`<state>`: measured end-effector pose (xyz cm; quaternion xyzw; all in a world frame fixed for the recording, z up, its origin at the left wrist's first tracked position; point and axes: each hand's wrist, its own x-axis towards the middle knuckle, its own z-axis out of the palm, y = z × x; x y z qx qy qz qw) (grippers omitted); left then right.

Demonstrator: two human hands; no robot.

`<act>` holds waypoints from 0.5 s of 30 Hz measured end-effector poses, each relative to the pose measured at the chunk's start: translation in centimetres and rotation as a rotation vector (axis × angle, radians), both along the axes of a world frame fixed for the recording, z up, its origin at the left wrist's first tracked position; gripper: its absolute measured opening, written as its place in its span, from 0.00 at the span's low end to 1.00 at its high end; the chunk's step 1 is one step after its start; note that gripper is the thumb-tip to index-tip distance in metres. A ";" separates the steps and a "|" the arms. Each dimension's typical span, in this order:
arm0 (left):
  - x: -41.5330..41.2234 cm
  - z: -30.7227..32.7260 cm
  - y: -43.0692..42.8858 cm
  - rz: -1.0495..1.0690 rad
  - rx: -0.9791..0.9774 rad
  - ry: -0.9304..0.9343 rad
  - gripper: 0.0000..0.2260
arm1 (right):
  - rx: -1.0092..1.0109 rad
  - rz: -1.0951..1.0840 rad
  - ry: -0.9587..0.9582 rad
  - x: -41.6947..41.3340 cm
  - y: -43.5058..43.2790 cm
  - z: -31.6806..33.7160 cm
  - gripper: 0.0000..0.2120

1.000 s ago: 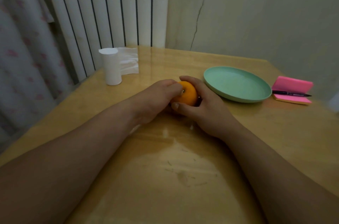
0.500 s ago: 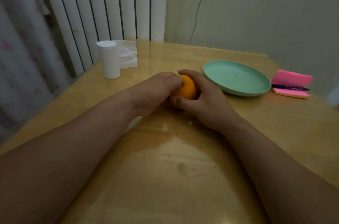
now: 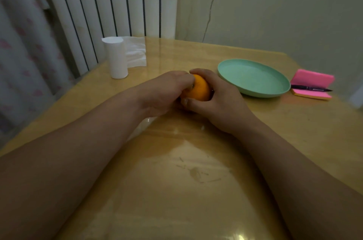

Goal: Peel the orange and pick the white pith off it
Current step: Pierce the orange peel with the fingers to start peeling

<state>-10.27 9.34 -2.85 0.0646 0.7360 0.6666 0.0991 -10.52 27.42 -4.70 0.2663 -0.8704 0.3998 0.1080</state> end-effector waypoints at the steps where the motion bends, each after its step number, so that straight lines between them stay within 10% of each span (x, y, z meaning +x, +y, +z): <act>1: 0.0 0.1 0.0 -0.005 -0.003 -0.002 0.14 | 0.006 -0.003 0.005 0.1 0.0 0.1 0.33; 15: 0.0 0.0 -0.1 -0.021 0.022 -0.034 0.15 | 0.037 -0.040 0.013 0.7 -0.1 0.7 0.32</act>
